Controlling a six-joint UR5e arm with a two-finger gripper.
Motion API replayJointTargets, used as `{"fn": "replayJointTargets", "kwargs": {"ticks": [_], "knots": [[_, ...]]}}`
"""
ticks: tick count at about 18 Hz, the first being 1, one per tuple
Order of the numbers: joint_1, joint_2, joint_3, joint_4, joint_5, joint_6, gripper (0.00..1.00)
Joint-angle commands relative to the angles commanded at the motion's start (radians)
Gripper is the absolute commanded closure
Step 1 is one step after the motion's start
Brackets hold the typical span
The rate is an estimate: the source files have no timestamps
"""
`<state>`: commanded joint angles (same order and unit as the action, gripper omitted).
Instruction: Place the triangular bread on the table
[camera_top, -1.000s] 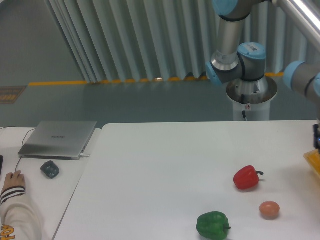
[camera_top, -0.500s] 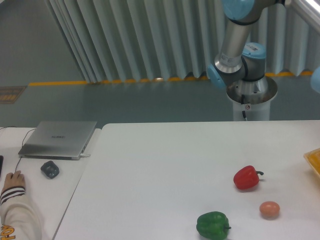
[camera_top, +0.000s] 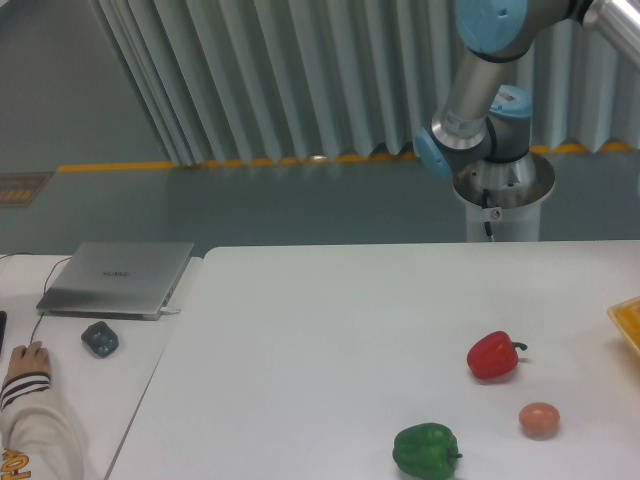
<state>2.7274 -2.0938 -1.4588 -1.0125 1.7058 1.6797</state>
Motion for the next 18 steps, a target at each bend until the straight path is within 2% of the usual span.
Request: {"fn": "replayJointTargets", "kwargs": {"ticks": [5, 6, 9, 14, 15, 17, 18], "knots": [[-0.002, -0.003, -0.003, 0.000, 0.002, -0.011, 0.00], [-0.002, -0.003, -0.005, 0.000, 0.005, -0.009, 0.03], [-0.003, 0.000, -0.009, -0.001, 0.021, -0.002, 0.29], [-0.018, -0.003, -0.009, -0.005, 0.054, -0.012, 0.34], [-0.018, -0.002, -0.009, -0.006, 0.054, -0.011, 0.45], [-0.018, 0.003, -0.003, -0.008, 0.052, -0.008, 0.52], [-0.017, 0.009, 0.000, -0.012, 0.048, -0.008, 0.53]]}}
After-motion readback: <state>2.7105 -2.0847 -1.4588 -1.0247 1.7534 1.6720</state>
